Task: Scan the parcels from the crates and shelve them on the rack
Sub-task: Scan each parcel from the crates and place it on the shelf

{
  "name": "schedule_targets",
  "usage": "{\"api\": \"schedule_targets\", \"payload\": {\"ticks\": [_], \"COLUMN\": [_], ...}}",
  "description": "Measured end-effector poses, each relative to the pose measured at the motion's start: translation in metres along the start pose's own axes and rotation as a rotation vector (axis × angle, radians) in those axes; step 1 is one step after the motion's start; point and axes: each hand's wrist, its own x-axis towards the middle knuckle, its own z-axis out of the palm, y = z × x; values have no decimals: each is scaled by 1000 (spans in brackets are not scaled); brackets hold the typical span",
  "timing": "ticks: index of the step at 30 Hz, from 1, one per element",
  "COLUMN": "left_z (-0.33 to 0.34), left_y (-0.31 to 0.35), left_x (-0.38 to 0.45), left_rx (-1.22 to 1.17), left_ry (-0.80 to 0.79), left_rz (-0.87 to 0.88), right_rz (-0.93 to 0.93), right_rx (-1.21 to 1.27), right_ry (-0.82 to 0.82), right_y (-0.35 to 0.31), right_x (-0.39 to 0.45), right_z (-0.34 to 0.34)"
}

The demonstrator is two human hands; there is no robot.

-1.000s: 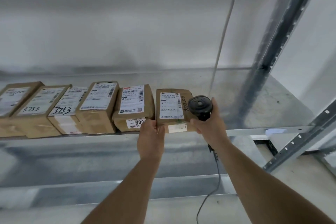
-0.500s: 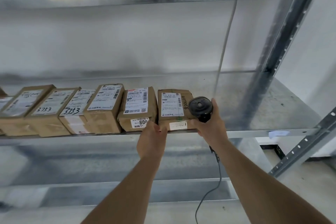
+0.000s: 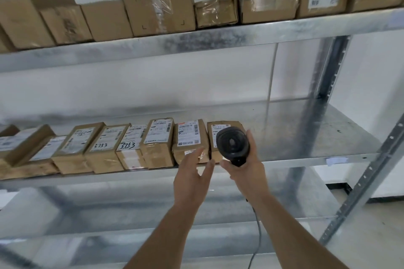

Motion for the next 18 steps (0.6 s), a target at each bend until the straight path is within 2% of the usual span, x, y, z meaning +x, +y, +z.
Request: {"api": "schedule_targets", "payload": {"ticks": [9,14,18], "left_z": [-95,-151,-197], "left_y": [-31,-71,-94], "left_x": [-24,-45,-56], "left_rx": [33,-103,-231], "left_ry": [98,58,-47], "left_rz": [72,85,99], "right_rz": [-98,-123,-136], "right_rx": [67,162,221], "right_ry": [-84,-226,-371], "right_y": [-73,-117,-136], "right_x": [-55,-89,-115], "right_z": [62,120,170]}}
